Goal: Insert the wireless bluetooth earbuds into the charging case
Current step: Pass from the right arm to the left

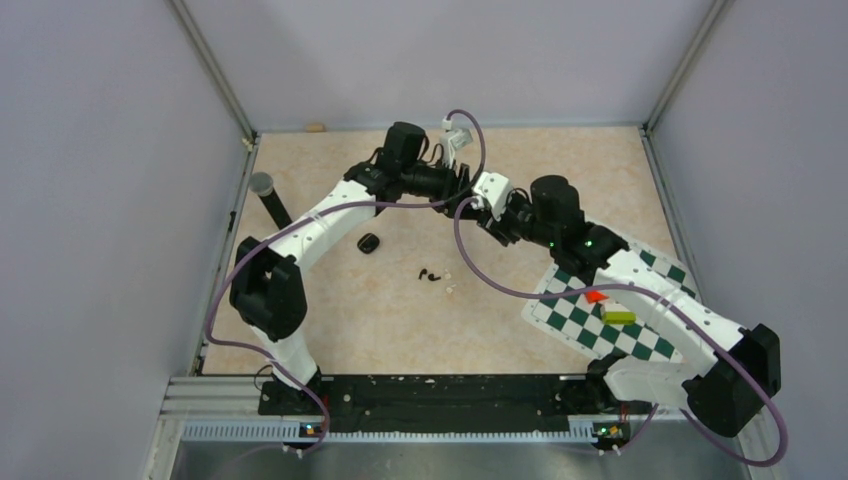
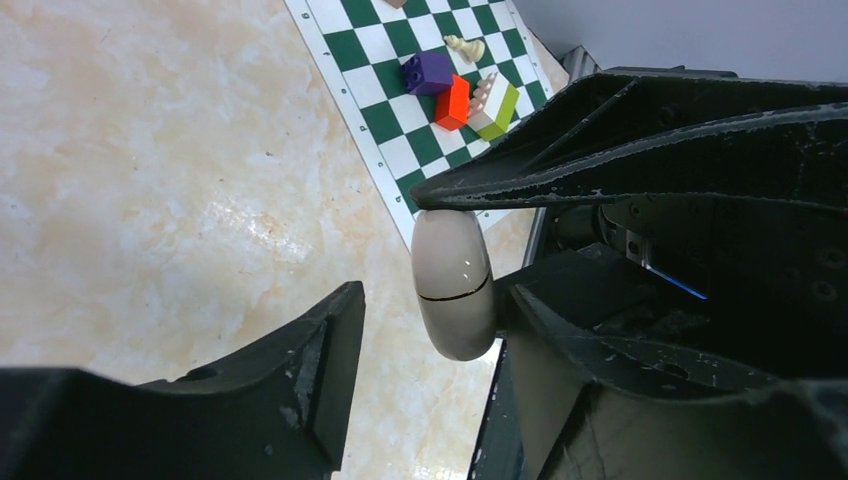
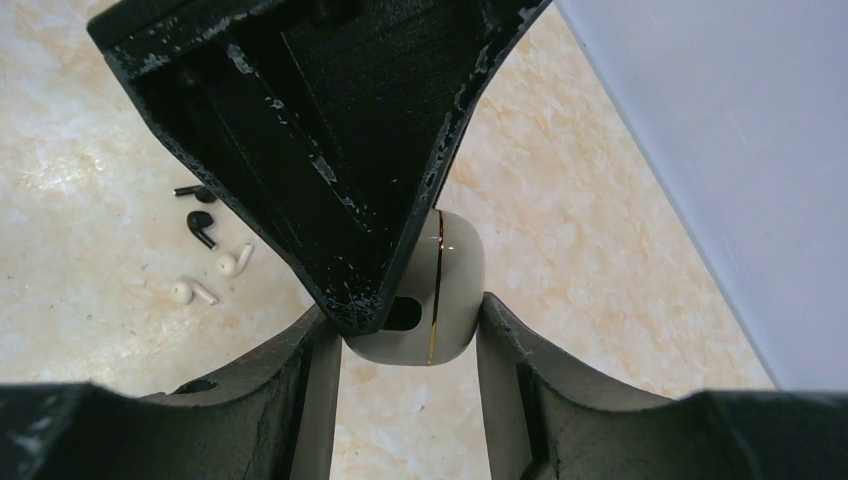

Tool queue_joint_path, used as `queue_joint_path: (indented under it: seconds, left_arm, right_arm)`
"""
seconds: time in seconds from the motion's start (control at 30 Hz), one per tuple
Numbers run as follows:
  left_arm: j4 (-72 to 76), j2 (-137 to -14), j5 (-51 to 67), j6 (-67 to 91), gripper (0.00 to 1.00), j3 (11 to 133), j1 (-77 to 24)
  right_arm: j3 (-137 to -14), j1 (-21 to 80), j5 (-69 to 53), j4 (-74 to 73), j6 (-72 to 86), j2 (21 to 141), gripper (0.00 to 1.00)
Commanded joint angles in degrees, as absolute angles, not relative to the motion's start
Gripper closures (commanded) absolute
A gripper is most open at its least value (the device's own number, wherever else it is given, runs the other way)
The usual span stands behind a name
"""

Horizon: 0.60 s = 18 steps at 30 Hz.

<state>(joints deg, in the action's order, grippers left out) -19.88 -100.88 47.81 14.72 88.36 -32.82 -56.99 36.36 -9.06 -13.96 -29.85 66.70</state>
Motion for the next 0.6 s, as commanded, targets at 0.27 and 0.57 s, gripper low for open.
queue_joint_path:
  seconds: [0.27, 0.57]
  left_arm:
    - [-17.2, -100.3, 52.9, 15.4, 0.81, 89.0, -32.9]
    - [-23.1, -96.6, 53.6, 7.4, 0.90, 89.7, -31.6]
  right_arm:
    - [-57.5, 37.0, -7.0, -7.3, -28.1, 66.0, 0.54]
    - [-63.1, 36.6, -15.1, -18.6, -28.4, 66.4, 0.02]
